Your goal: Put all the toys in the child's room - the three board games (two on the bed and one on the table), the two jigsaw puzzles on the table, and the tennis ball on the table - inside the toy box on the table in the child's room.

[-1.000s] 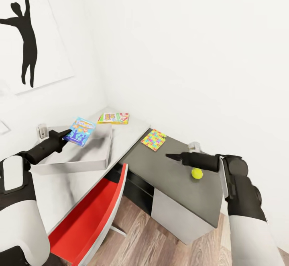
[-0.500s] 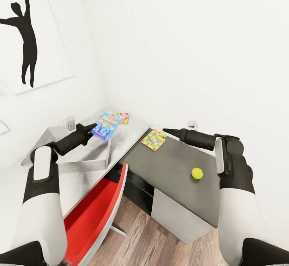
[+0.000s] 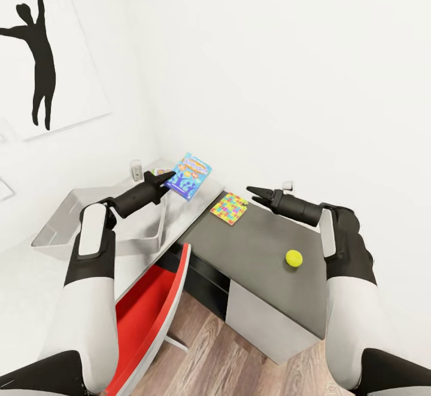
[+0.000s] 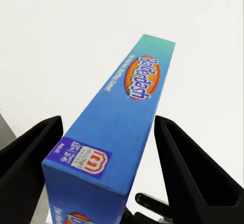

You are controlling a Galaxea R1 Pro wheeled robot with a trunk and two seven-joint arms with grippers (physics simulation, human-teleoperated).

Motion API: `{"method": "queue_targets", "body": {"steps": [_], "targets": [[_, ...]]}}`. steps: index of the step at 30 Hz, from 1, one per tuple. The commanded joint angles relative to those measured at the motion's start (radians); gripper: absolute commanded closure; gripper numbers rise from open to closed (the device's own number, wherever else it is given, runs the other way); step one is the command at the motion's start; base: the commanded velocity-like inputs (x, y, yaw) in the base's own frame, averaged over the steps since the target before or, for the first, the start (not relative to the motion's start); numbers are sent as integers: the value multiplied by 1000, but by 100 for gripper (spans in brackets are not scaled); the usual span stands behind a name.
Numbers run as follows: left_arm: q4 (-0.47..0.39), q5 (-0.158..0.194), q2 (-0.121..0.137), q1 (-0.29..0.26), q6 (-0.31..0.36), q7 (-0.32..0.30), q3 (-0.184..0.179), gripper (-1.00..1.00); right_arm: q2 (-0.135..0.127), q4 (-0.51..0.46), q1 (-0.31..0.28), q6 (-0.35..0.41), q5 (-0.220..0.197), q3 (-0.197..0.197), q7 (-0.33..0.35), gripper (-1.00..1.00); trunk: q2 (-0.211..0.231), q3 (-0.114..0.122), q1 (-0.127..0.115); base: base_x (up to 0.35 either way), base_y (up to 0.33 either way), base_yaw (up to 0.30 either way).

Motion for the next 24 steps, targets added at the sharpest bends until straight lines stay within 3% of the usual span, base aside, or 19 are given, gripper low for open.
{"method": "queue_targets", "body": {"steps": [1,11,24], "targets": [[1,2,-2,-2,7,-5,-2,100,0,17,-2,6,-6,-4,3,-100,-2,-2,1,0,0,0],[21,40,-7,-4,6,-10,-105,100,-24,80,1,6,-82,-6,9,-100,-2,-2,1,0,0,0],[32,43,-5,-3,5,-9,-129,100,-35,61,10,-18,-102,-1,-2,-100,-2,-2,1,0,0,0]]}}
